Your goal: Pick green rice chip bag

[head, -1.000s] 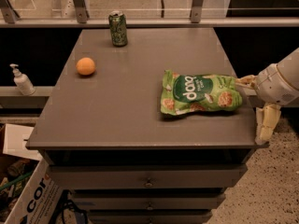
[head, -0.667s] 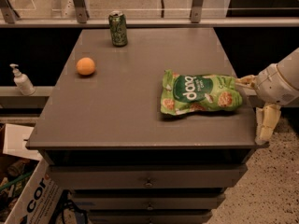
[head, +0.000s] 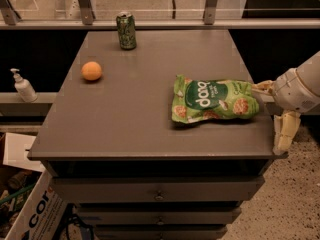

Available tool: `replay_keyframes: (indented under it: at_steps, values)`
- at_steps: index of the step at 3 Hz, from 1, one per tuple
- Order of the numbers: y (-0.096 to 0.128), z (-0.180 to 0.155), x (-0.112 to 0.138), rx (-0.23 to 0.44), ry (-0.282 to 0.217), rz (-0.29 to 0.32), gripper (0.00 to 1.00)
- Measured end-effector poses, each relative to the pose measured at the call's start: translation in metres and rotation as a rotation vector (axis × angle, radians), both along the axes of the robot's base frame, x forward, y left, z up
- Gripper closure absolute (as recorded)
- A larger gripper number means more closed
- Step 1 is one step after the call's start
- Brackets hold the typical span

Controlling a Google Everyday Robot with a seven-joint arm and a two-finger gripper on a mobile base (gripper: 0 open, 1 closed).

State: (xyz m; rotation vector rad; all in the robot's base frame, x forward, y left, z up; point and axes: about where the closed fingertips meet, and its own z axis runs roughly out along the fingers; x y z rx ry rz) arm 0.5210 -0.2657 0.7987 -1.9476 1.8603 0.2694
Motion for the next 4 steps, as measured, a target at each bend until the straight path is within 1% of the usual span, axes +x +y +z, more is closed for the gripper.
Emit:
replay_keyframes:
  at_steps: [4]
  values:
    - [0.0001,0.0002,0.0002,0.000,0.000,0.000,0.00]
